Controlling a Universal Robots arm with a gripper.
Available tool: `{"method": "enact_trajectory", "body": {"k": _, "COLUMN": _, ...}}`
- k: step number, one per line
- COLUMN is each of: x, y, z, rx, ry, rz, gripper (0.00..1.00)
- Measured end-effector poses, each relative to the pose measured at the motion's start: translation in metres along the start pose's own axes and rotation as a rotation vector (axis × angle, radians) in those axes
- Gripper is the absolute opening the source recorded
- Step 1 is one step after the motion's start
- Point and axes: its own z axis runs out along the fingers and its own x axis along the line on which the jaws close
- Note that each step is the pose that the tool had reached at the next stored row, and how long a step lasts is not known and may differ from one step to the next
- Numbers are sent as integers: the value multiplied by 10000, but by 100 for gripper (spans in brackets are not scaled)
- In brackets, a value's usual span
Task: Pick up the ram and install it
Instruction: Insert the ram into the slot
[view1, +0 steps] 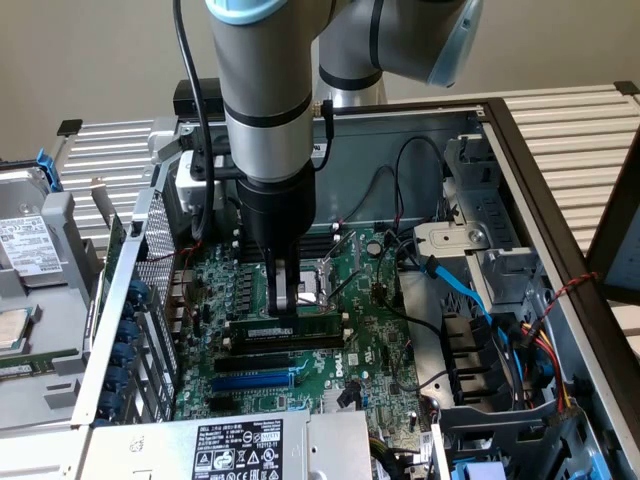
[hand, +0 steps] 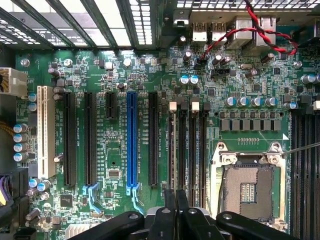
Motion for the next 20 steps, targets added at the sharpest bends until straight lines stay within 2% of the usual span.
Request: {"method": "enact_trajectory", "body": {"k": 20, "x": 0, "y": 0, "z": 31, "rx": 2, "ry": -4, "rz": 0, "gripper": 12}}
